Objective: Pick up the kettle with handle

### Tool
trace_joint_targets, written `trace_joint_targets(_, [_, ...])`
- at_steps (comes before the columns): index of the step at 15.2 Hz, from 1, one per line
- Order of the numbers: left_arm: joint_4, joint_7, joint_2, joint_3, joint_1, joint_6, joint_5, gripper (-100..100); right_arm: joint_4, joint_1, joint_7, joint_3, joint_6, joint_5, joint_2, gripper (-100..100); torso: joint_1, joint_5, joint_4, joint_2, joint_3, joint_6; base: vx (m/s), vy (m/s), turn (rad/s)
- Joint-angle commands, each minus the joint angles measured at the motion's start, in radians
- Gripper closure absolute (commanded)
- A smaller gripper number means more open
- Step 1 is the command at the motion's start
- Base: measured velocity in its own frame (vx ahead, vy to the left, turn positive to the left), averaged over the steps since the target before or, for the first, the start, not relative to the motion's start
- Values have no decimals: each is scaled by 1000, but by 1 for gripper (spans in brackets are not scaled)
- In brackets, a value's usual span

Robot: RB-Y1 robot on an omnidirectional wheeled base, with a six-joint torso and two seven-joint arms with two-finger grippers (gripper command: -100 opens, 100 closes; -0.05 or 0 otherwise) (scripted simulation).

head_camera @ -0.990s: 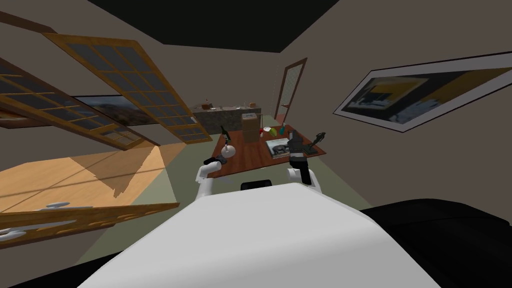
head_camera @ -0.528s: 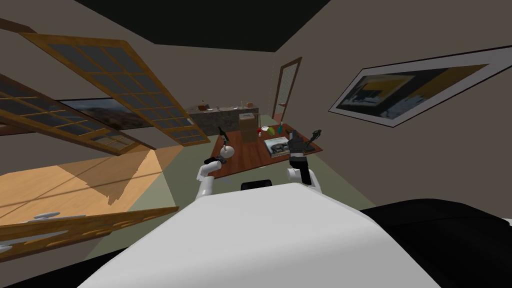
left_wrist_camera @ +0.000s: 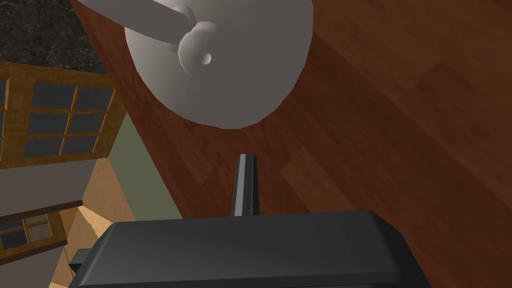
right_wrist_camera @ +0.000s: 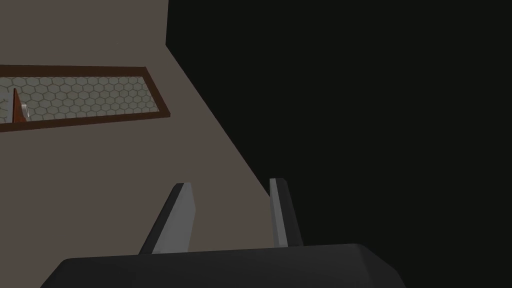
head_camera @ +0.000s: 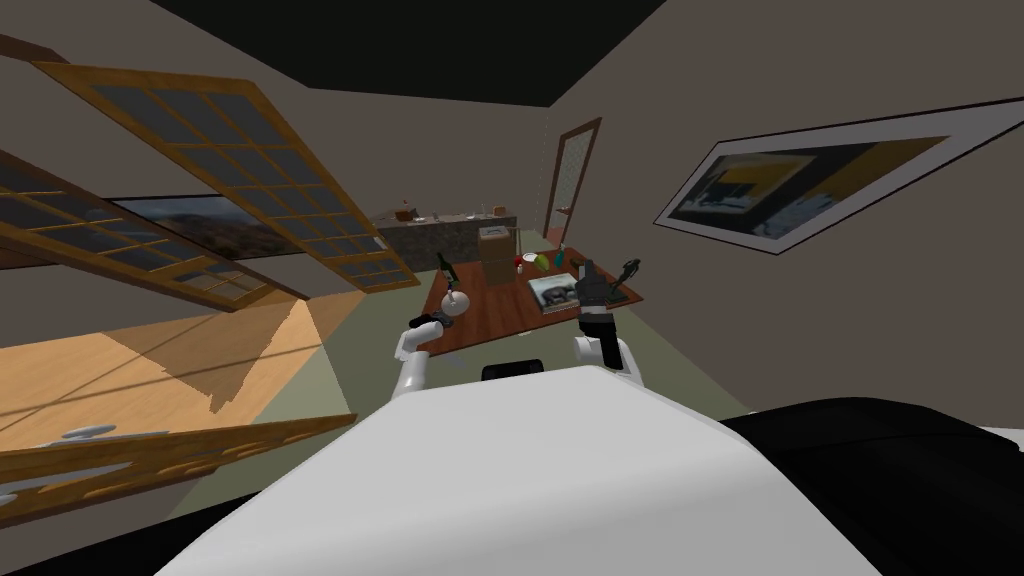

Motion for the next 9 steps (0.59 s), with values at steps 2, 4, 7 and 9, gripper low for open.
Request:
trace_joint_targets(2, [-61, -9, 0, -19, 28, 31, 11, 100, 0, 0, 0, 0, 0, 0, 0, 0, -1, 0, 0, -1, 0, 0, 34, -48, 90])
trace_joint_targets(4, [-83, -12, 0, -26, 38, 41, 14, 100, 0, 0, 0, 0, 0, 0, 0, 0, -1, 0, 0, -2, -1, 0, 33, -33, 65])
trace_joint_targets(7, [-147, -20, -1, -46, 68, 72, 24, 100, 0, 0, 0, 0, 0, 0, 0, 0, 0, 0, 0, -1, -1, 0, 28, -33, 98])
trace_joint_targets(9, [-101, -6, 9, -18, 45, 57, 10, -100, 0, 0, 0, 0, 0, 0, 0, 0, 0, 0, 0, -1, -1, 0, 8, -17, -75])
